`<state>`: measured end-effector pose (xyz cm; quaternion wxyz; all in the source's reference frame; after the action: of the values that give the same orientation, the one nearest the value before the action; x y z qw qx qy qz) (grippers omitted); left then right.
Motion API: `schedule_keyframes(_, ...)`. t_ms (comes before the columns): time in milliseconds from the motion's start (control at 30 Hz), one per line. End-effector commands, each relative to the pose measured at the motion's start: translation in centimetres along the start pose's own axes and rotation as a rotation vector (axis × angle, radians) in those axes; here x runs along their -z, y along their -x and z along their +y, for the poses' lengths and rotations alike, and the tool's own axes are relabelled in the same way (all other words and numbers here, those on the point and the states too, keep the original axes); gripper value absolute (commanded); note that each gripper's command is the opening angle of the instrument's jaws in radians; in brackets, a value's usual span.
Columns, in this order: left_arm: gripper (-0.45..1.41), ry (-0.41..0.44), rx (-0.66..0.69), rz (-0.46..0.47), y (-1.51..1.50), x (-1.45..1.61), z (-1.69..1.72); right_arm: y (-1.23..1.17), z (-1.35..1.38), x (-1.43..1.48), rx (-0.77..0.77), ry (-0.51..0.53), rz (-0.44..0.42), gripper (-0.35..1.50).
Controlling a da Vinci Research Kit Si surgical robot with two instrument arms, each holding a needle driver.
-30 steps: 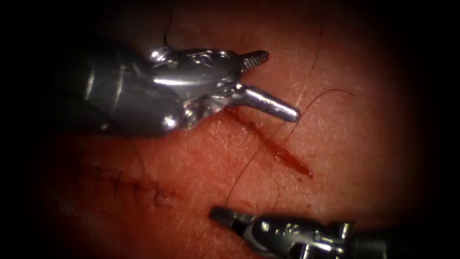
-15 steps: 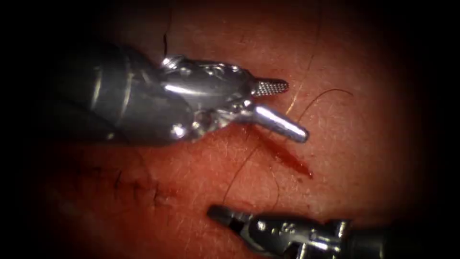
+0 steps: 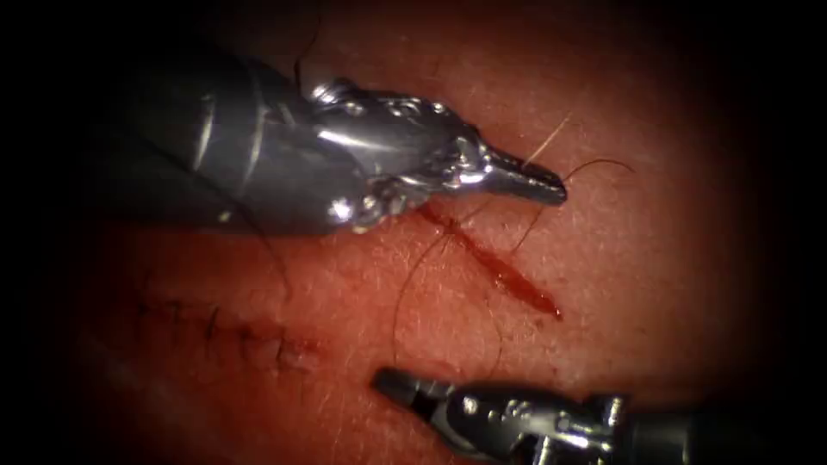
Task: Wound Closure
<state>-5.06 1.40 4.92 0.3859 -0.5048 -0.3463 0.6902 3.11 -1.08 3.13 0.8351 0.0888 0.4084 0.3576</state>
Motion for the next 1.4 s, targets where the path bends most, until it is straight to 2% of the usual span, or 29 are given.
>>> schedule_keyframes(33, -0.45, 0.009, -0.015, 0.005, 0.03, -0.01, -0.02, 0.06, -0.06, -0.03, 0.0, -0.004, -0.002, -0.35)
schedule_keyframes(133, -0.45, 0.005, -0.047, 0.014, 0.03, 0.12, -0.06, 0.05, -0.08, 0.04, -0.002, -0.009, 0.0, -0.35)
schedule_keyframes(367, -0.45, -0.011, -0.088, 0.112, 0.04, 0.52, -0.33, -0.06, -0.08, 0.56, -0.018, -0.031, 0.057, -0.35)
schedule_keyframes(433, -0.45, -0.012, -0.089, 0.127, 0.04, 0.54, -0.38, -0.09, -0.07, 0.66, -0.022, -0.039, 0.069, -0.35)
schedule_keyframes(500, -0.45, -0.009, -0.09, 0.15, 0.04, 0.54, -0.4, -0.1, -0.06, 0.74, -0.013, -0.041, 0.084, 0.56)
schedule_keyframes(567, -0.45, -0.006, -0.089, 0.171, 0.03, 0.52, -0.42, -0.1, -0.05, 0.82, -0.001, -0.046, 0.092, 1.06)
schedule_keyframes(633, -0.45, -0.002, -0.089, 0.186, 0.02, 0.51, -0.42, -0.1, -0.03, 0.88, 0.0, -0.072, 0.092, 1.33)
schedule_keyframes(733, -0.45, 0.017, -0.091, 0.204, 0.01, 0.49, -0.43, -0.08, -0.01, 0.98, -0.006, -0.119, 0.093, 1.46)
schedule_keyframes(933, -0.45, 0.053, -0.095, 0.221, 0.02, 0.5, -0.43, 0.0, 0.04, 1.3, 0.01, -0.209, 0.099, 1.46)
schedule_keyframes(967, -0.45, 0.06, -0.096, 0.223, 0.02, 0.5, -0.43, -0.01, 0.07, 1.34, 0.009, -0.211, 0.098, 1.41)
schedule_keyframes(1033, -0.45, 0.074, -0.103, 0.227, 0.02, 0.49, -0.42, -0.05, 0.13, 1.39, 0.017, -0.217, 0.096, 1.2)
schedule_keyframes(1133, -0.45, 0.085, -0.099, 0.23, 0.02, 0.43, -0.38, -0.17, 0.27, 1.35, 0.009, -0.193, 0.091, 1.06)
schedule_keyframes(1167, -0.45, 0.09, -0.099, 0.23, 0.02, 0.41, -0.36, -0.22, 0.33, 1.3, 0.005, -0.192, 0.09, 0.78)
schedule_keyframes(1200, -0.45, 0.095, -0.1, 0.23, 0.02, 0.37, -0.33, -0.26, 0.39, 1.24, 0.001, -0.186, 0.095, 0.41)
schedule_keyframes(1233, -0.45, 0.098, -0.094, 0.23, 0.02, 0.35, -0.31, -0.28, 0.42, 1.2, 0.0, -0.183, 0.098, -0.08)
schedule_keyframes(1267, -0.45, 0.101, -0.094, 0.23, 0.02, 0.33, -0.29, -0.31, 0.45, 1.11, 0.001, -0.164, 0.104, -0.35)
schedule_keyframes(1400, -0.45, 0.112, -0.087, 0.23, 0.0, 0.26, -0.19, -0.41, 0.56, 0.69, 0.027, -0.125, 0.132, -0.35)
